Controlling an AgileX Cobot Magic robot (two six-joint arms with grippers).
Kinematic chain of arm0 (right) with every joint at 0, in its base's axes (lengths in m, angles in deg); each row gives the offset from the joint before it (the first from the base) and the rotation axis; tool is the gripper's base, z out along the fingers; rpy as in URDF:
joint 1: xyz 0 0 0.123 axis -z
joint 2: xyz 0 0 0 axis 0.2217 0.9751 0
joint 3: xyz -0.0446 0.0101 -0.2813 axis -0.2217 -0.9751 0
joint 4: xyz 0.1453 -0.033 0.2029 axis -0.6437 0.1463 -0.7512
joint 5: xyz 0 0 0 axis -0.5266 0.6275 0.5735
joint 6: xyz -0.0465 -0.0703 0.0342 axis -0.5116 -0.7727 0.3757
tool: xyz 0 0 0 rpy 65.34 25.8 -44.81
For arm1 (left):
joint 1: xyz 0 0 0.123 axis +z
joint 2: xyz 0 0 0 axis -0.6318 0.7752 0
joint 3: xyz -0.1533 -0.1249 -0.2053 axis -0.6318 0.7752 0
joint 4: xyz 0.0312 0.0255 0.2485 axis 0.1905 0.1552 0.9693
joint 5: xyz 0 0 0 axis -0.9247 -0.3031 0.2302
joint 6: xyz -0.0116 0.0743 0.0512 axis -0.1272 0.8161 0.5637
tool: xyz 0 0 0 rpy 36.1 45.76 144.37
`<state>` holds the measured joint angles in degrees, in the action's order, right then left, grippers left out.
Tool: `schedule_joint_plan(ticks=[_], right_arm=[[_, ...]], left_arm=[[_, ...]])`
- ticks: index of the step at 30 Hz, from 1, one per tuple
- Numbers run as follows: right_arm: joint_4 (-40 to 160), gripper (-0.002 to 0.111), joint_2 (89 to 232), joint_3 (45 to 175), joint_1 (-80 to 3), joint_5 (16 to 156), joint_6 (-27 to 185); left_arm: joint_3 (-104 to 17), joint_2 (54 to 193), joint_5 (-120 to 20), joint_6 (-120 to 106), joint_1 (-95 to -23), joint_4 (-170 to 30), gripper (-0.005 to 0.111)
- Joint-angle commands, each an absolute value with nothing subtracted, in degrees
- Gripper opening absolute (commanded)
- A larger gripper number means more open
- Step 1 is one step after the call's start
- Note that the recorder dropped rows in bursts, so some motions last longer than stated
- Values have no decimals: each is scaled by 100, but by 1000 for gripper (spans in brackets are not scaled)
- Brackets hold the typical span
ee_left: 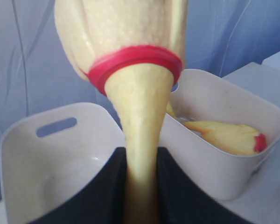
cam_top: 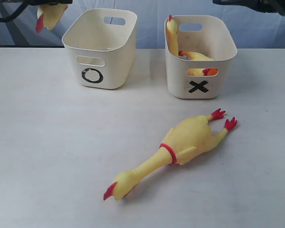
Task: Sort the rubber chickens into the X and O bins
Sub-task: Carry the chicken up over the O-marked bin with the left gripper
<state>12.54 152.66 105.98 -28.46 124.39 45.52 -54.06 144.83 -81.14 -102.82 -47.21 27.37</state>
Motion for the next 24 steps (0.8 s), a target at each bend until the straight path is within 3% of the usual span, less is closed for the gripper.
schedule_joint_plan(ticks=[1, 9, 14, 24], right_arm=[[1230, 0, 15212, 10568, -2830, 12417, 4531], [1230, 0, 15212, 10568, -2830, 12407, 4531], [1230, 0, 15212, 10568, -2830, 12407, 4531], [1230, 0, 15212, 10568, -2830, 12407, 4531]], left_arm=[[-5202, 14318, -7318, -8358, -5004, 1240, 0], [-5186, 14181, -4572, -3314, -5787, -3921, 0], [-5527, 14181, -3321, -2481, -5879, -4956, 0], [-6580, 14628, -2149, -415, -5869, -7003, 0]])
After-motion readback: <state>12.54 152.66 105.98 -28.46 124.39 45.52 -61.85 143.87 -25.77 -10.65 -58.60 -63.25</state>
